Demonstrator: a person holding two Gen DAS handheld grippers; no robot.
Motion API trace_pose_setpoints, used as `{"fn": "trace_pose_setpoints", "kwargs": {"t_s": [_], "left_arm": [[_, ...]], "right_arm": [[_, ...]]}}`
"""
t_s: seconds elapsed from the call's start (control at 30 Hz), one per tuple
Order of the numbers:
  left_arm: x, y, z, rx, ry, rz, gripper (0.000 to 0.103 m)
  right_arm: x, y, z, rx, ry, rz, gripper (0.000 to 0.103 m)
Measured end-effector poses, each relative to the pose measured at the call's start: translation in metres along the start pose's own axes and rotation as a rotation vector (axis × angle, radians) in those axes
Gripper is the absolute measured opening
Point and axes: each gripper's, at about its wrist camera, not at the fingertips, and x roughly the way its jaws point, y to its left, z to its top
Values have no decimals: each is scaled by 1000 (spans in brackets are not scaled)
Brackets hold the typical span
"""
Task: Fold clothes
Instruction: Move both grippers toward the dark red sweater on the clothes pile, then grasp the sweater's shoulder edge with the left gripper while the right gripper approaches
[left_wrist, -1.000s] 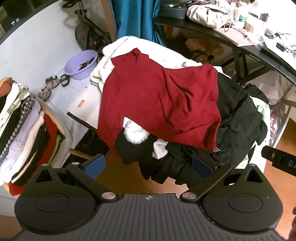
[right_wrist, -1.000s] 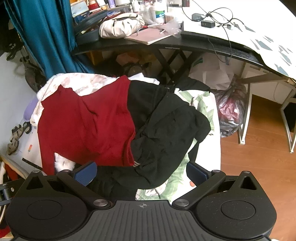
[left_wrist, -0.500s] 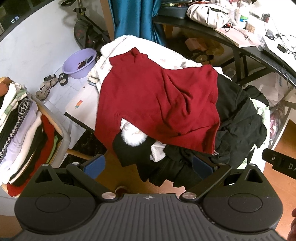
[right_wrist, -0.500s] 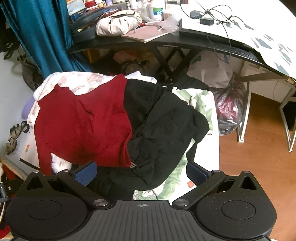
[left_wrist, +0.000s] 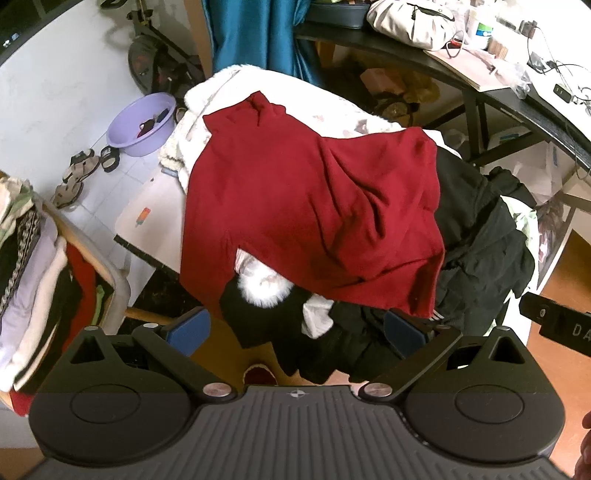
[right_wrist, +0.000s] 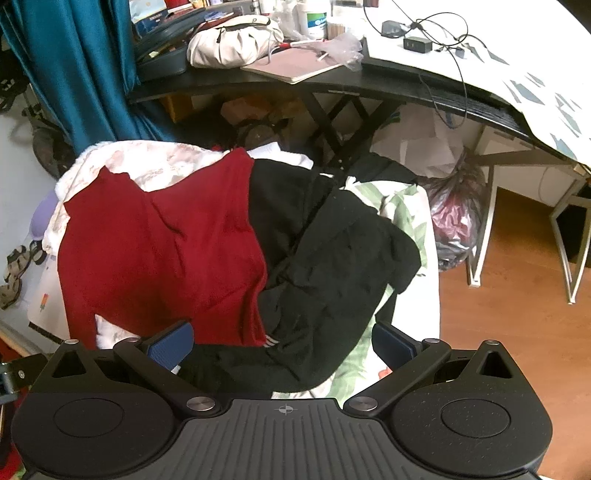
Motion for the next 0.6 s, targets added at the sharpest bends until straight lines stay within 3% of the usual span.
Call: {"fn": "trace_pose_setpoints", "kwargs": {"t_s": [0.37, 0.6], "left_arm": [[28, 33, 40, 43, 29, -45, 102], [59, 70, 64, 79, -5, -76, 102]], "right_arm": [[19, 45, 20, 27, 21, -33, 102], [46, 87, 34, 39, 38, -27, 102]]}}
